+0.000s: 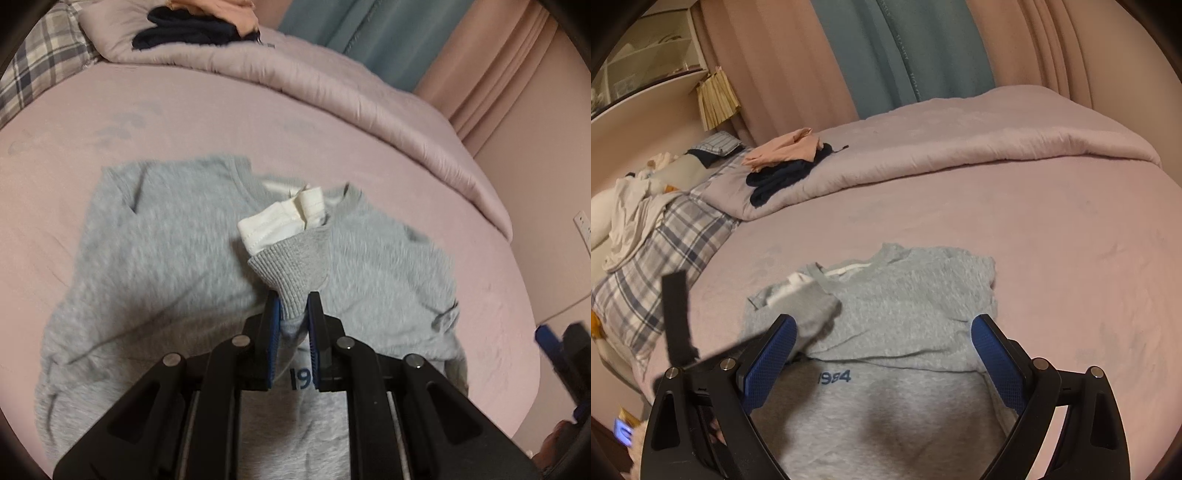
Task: Fold small clothes
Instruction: 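Lay the sleeve across the chest print and open the left gripper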
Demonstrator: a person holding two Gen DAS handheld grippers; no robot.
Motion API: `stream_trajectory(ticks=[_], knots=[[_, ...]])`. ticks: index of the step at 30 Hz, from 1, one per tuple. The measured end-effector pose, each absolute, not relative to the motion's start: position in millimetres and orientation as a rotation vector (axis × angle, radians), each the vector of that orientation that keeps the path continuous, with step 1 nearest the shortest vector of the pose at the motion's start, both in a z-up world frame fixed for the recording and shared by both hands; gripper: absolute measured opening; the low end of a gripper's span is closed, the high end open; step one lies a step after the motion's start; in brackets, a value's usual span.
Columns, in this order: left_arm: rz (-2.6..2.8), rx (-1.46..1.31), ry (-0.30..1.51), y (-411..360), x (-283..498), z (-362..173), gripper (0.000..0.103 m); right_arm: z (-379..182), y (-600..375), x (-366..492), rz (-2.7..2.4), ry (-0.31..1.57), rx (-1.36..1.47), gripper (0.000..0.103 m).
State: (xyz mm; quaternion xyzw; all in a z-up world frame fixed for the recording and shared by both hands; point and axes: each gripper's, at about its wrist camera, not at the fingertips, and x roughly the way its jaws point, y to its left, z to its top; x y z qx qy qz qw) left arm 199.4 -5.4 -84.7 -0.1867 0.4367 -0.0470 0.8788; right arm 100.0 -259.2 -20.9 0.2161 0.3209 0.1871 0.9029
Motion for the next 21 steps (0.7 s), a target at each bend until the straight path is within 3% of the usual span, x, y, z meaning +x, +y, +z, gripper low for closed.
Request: stream_trajectory(ticks=[7,9,10,11,13,21], knots=[[-0.130,-0.375,0.991,-17,203,-106,0.017,-26,-259,104,0.384,0.683,0.455,0.095],[-0.143,-0.373,0.990,-17,202,-105,0.023,-27,-259,105,0.385,0.690,0.456,0.095],[-0.156,-0.374,0.991,-17,201,-103,0.038,-28,-259,105,0.385,0.691,0.456,0.095],[-0.176,-0.385,0.994,-17,199,-101,0.058,-29,-259,106,0.383,0.693,0.455,0.095],[-0.223,-0.416,0.983,-12,193,-93,0.072,-30,-260,106,0.376,0.697,0.454,0.095],[-0.217,-0.418,0.906,27,164,-56,0.091,-40,-252,112,0.359,0.732,0.435,0.095]])
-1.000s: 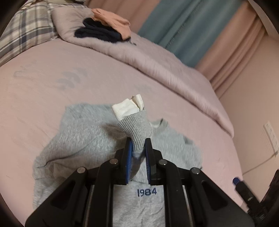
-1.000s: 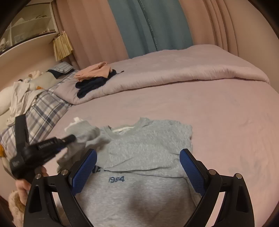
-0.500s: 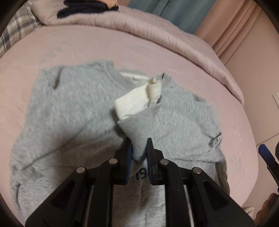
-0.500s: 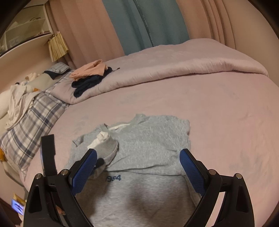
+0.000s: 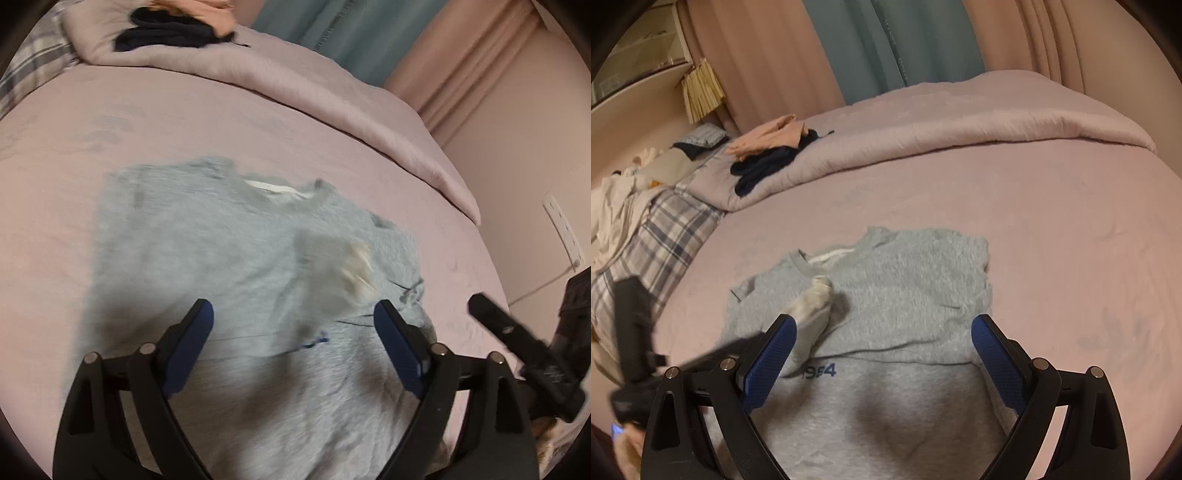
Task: Fold small clothes
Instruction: 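Lay the sleeve across the chest print and open the left gripper, then grasp the folded white cuff with the right gripper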
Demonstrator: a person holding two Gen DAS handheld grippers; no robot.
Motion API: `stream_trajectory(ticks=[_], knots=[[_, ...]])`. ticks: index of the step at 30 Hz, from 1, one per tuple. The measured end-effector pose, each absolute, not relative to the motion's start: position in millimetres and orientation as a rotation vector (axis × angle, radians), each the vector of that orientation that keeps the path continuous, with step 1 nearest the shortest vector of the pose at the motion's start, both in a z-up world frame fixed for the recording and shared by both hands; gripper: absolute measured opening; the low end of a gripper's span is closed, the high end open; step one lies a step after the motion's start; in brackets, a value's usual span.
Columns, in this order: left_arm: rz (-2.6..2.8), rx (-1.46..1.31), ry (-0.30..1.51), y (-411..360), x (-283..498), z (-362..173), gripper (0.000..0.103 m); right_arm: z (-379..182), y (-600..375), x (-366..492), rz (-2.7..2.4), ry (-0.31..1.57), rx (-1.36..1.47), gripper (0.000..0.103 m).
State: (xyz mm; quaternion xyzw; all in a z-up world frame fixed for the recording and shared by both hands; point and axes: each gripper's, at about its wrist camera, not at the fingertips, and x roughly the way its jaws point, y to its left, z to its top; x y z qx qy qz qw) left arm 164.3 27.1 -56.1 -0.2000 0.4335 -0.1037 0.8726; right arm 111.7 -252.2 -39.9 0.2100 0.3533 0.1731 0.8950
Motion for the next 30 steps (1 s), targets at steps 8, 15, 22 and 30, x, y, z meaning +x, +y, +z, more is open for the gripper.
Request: stream_trajectory(ticks=[8,15,22,30], knots=[[-0.028,-0.504,0.867,123,152,-59,0.092,-55,-222,127,0.420,0.824,0.410,0.095],[0.017,-0.592,0.928,164,163,-93,0.090,-70,-192,156,0.500,0.942,0.439,0.095],[-0.032,-0.616,0.999,166,176,-113,0.077,-93,-165,180,0.518,1.058,0.419,0.046],[-0.004,-0.605,0.985,165,184,-117,0.076,-60,-194,167,0.497,0.912,0.425,0.015]])
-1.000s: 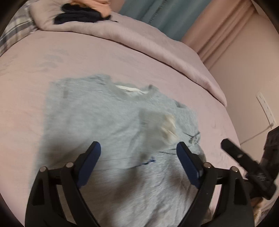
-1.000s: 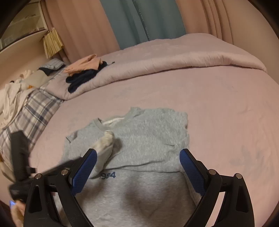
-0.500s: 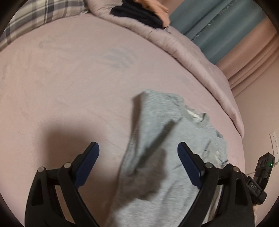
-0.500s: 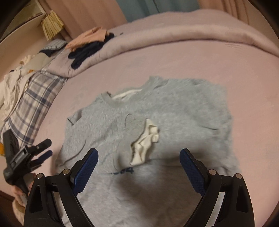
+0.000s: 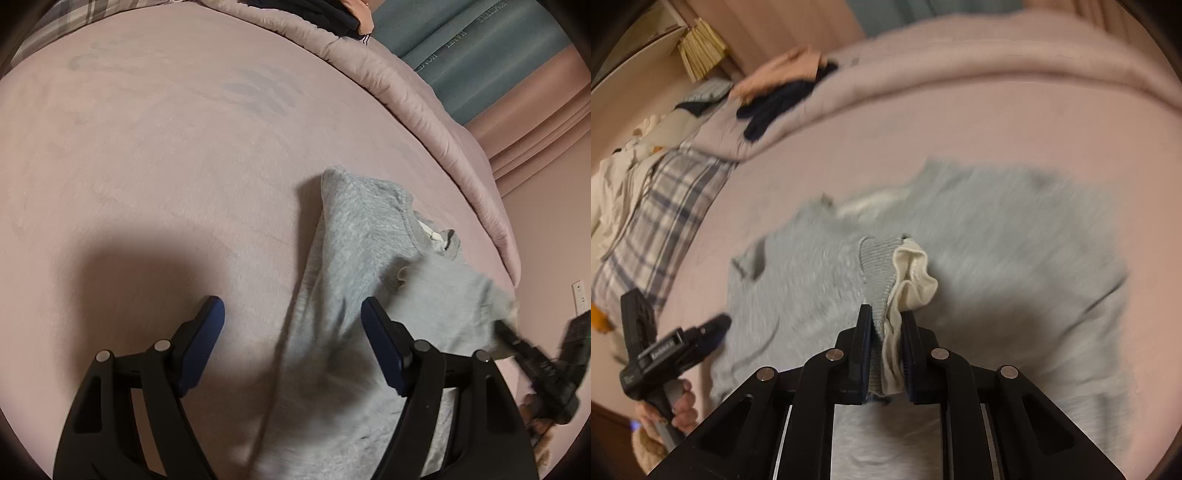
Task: Fold small clothes
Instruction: 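Grasp the folded white cuff with the right gripper, then hold the folded cuff down on the chest with the right gripper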
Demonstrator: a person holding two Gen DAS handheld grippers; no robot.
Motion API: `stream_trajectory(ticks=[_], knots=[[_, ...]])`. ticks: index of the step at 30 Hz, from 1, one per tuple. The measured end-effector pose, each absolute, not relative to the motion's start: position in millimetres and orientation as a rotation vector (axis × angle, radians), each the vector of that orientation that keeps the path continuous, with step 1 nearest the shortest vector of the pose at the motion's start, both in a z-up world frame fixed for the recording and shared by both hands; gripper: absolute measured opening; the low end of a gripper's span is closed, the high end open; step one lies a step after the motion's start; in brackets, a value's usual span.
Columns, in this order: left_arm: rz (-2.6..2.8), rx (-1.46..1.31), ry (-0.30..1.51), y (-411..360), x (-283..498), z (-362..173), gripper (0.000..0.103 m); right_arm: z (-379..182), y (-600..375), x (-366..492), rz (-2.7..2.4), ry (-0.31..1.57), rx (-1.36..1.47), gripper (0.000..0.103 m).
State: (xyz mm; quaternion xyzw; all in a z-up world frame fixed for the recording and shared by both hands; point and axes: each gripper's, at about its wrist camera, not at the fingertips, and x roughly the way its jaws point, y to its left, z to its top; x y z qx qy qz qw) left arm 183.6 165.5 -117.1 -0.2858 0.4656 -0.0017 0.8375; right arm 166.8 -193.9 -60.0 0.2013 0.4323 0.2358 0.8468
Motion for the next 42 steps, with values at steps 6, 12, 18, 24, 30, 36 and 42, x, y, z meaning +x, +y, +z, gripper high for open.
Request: stream_trajectory(ticks=[6,12,18,24,30,36,42], knots=[[0.033,-0.541,0.983,157,194,-117,0.075,-45,-230,165,0.435,0.841,0.415,0.014],[0.049,-0.460,0.982,151,198,-122,0.075,-67,-242,174,0.396,0.876,0.457,0.014],[0.067,-0.450,0.977,149,203,-125,0.077,-105,-238,174,0.367,0.973,0.431,0.014],[0.085,-0.419,0.979,144,208,-126,0.078,-106,-242,174,0.375,0.972,0.432,0.014],[0.082,-0.422,0.980,145,208,-126,0.078,-108,-237,174,0.366,0.962,0.422,0.014],[0.078,-0.426,0.978,145,206,-126,0.077,-105,-235,170,0.355,0.940,0.401,0.014],[0.075,-0.427,0.973,146,205,-127,0.078,-97,-234,166,0.348,0.897,0.360,0.013]])
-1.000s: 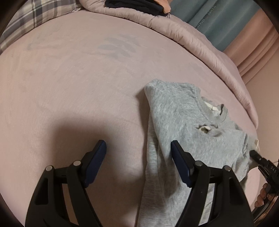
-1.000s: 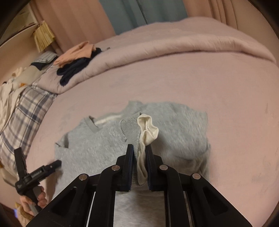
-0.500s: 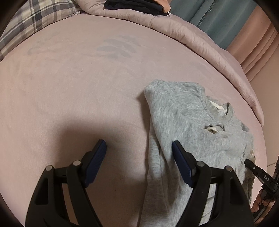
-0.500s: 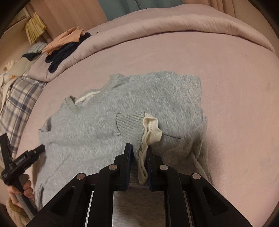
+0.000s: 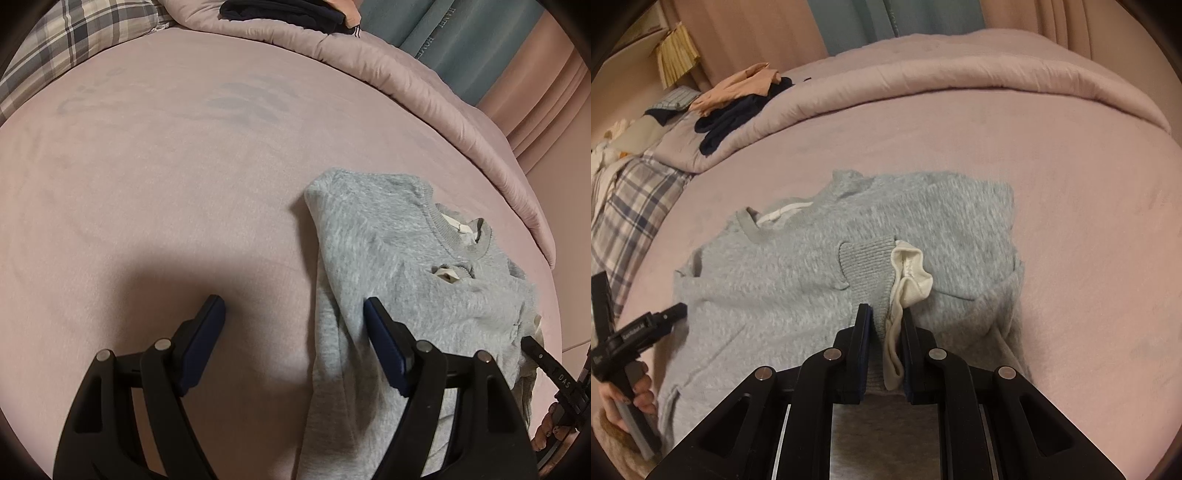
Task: Fold small clothes
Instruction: 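Hold the folded cuff down on the chest with the right gripper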
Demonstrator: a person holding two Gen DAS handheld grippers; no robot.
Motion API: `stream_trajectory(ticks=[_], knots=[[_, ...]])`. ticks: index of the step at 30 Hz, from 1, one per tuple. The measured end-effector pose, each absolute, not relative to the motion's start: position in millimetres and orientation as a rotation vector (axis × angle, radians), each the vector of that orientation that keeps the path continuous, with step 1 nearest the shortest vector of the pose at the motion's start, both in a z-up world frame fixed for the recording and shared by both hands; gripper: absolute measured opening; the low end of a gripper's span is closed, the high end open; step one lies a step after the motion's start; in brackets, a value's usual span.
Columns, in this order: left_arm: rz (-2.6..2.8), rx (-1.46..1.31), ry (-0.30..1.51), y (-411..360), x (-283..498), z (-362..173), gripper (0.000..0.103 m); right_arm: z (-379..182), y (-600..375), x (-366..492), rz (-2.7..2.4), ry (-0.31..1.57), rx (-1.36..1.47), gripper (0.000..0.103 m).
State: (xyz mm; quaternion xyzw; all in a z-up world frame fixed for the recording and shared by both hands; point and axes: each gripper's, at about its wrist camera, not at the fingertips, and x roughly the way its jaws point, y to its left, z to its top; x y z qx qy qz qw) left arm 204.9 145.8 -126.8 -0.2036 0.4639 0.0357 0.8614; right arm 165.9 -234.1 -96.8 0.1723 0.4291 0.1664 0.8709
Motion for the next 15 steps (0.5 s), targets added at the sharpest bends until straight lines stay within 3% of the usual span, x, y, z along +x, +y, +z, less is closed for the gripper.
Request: stream_trajectory(ticks=[15], knots=[[0.059,-0.445,0.972,149,204,-127,0.078,-113,-233,171,0.330,0.930,0.366,0.013]])
